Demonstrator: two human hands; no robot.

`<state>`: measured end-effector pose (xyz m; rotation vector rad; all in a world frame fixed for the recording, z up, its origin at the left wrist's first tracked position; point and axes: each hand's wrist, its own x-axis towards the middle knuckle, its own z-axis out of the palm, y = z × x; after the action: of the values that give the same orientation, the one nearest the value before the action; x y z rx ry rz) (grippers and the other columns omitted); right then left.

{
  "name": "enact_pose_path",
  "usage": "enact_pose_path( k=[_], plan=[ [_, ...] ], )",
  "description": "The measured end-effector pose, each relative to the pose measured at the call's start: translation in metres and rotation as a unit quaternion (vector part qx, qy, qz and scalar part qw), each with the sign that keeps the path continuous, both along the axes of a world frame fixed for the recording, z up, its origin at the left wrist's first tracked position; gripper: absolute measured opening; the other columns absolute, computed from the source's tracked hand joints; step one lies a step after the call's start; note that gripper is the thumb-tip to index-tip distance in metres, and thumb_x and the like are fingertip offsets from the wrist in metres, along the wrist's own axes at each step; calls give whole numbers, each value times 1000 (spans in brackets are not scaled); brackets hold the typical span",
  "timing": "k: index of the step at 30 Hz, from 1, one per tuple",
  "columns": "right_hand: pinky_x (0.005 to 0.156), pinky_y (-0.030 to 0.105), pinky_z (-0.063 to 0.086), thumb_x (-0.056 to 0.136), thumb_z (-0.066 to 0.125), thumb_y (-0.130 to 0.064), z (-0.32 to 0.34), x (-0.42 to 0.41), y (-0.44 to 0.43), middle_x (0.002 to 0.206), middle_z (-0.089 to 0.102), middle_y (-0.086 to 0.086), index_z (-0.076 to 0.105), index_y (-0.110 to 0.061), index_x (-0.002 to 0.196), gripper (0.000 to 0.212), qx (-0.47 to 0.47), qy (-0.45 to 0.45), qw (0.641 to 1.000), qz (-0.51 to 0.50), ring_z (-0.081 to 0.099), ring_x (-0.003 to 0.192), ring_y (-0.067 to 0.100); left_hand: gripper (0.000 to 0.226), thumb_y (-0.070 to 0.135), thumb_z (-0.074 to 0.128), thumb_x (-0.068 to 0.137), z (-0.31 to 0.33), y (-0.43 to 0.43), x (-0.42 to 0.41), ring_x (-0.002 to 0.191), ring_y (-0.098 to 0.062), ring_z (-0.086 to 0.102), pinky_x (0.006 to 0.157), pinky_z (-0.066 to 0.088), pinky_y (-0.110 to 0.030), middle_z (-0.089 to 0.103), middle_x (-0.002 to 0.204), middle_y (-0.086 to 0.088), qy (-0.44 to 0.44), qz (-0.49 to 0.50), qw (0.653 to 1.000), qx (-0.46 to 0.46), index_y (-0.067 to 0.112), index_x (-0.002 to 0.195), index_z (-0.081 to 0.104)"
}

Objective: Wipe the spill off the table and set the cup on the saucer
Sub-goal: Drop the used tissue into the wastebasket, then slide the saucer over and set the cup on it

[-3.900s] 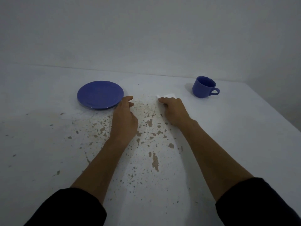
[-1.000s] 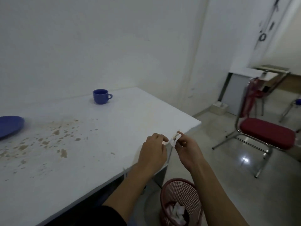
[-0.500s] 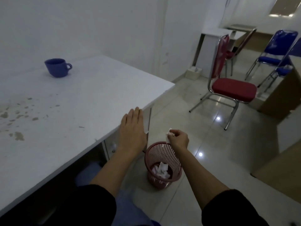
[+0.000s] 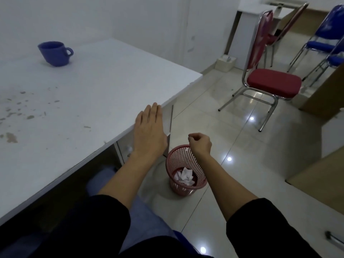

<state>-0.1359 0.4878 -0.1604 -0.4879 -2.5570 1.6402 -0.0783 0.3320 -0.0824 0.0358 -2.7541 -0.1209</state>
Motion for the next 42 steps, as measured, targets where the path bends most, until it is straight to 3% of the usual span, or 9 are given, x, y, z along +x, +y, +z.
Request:
enact_pose_path(
  k=[4,6,8,11,19,28,34,37,42],
  plan=[
    [72,16,47,91,60,-14,33,-1,-21,99,72,1,72,-13,104,17,-32,66,997,8,64,88,12,73,23,51,89,8,-1,2,146,-27,13,120,11,-42,16,158,-11,-8,-8,1000,27,9,149,12],
    [67,9,44,92,59,-16,55,1,-36,94,70,-3,71,-14,103,16,-46,116,992,21,63,85,8,63,19,51,90,16,-5,3,142,-26,25,118,20,-40,29,154,-11,5,-19,997,71,8,146,24],
    [62,6,44,92,58,-19,81,4,-53,87,68,-8,71,-16,99,15,-58,167,983,41,62,78,4,44,18,49,91,28,-15,5,124,-22,47,105,37,-35,51,137,-8,37,-27,991,126,10,134,45],
    [63,2,45,91,58,-23,115,7,-86,86,69,-10,71,-18,97,15,-65,220,969,93,62,79,0,25,22,48,92,48,-41,9,94,-13,60,82,49,-27,68,109,2,58,-2,973,223,18,108,66],
    [65,8,43,90,59,-24,144,12,-207,84,70,-11,71,-21,90,12,-50,209,935,283,63,77,1,20,23,48,89,73,-154,40,78,-6,60,71,48,-23,68,96,14,91,138,942,293,29,93,67],
    [67,11,46,88,60,-21,142,45,-366,84,73,-9,72,-20,86,12,40,214,809,545,63,71,2,19,24,50,90,64,-284,112,86,-11,59,76,51,-29,67,97,9,116,344,905,222,27,97,67],
    [86,34,44,87,53,-19,128,71,-425,102,67,-2,70,-20,95,19,180,314,719,593,56,97,18,18,23,53,90,55,-316,133,79,-8,61,75,48,-21,70,92,5,128,380,871,284,22,97,69],
    [87,34,39,90,50,-21,120,74,-428,106,62,-5,64,-25,98,16,211,347,703,583,52,100,16,19,17,51,92,65,-332,135,74,-12,67,73,57,-27,70,90,4,182,402,795,415,20,104,66],
    [91,33,39,92,49,-22,119,71,-428,108,59,-7,62,-25,101,16,215,347,695,592,49,102,13,38,18,50,94,80,-374,135,67,-25,73,55,60,-32,68,94,-10,265,405,558,674,16,131,41]
  ],
)
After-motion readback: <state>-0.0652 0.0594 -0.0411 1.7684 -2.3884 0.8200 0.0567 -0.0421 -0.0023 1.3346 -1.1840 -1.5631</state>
